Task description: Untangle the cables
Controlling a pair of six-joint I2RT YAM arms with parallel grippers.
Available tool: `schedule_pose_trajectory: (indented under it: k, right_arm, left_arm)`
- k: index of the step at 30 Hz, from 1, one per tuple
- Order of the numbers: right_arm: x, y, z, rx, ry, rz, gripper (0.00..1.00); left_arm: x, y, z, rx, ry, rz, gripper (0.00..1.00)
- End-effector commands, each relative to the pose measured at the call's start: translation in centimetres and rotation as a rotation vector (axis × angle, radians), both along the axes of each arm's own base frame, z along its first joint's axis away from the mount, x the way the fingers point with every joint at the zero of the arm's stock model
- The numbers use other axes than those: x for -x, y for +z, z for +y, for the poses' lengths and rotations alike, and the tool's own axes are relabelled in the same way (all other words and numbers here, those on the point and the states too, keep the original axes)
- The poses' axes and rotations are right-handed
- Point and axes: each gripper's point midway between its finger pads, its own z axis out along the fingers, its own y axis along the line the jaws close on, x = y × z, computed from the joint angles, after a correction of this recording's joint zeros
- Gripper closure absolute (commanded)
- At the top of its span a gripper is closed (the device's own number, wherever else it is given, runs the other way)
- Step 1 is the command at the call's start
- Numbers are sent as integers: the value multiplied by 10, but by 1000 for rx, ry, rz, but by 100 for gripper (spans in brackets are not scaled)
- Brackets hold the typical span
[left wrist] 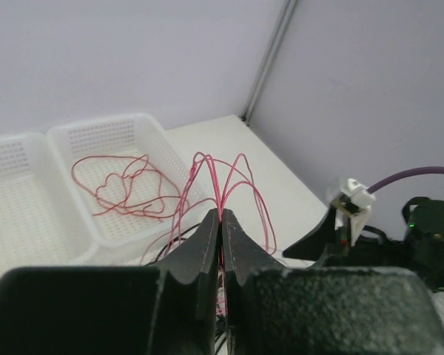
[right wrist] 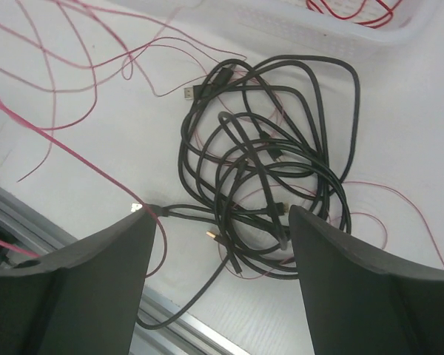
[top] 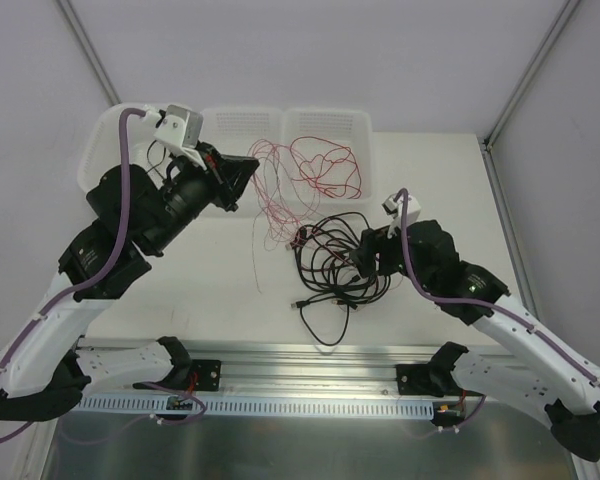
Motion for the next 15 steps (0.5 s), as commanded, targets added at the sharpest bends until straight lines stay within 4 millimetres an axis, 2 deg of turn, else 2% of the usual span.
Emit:
schedule_pose_trajectory:
  k: [1, 2, 4, 5, 6, 7, 9, 10, 12, 15]
  right_arm:
    - [-3, 4, -28, 61, -99, -49, 24]
    - [-3, 6, -36, 93, -113, -70, 24]
    - [-6, -2, -62, 175, -208, -58, 24]
    - [-6, -4, -70, 195, -236, -50, 24]
    - [-6, -13, -81, 226, -265, -19, 24]
    - [-6, -17, -84, 229, -271, -1, 24]
    - [-7, -26, -89, 225, -286, 44, 24]
    - [-5, -31, -85, 217, -263, 65, 24]
    - [-6, -37, -75, 189, -246, 102, 25]
    - [-3, -38, -45, 138, -121, 144, 27]
  left_arm:
    - [2, -11, 39, -30, 136, -15, 100]
    - [-3, -27, 52, -64, 207, 11, 100]
    - [2, -35, 78, -79, 285, 18, 100]
    - [1, -54, 85, -123, 319, 48, 100]
    - [4, -59, 104, -116, 386, 56, 100]
    - [3, -76, 107, -143, 409, 81, 100]
    - [8, -94, 120, -145, 444, 116, 100]
    - [7, -114, 120, -177, 452, 145, 100]
    - [9, -132, 124, -177, 474, 181, 100]
    - [5, -173, 133, -252, 542, 242, 100]
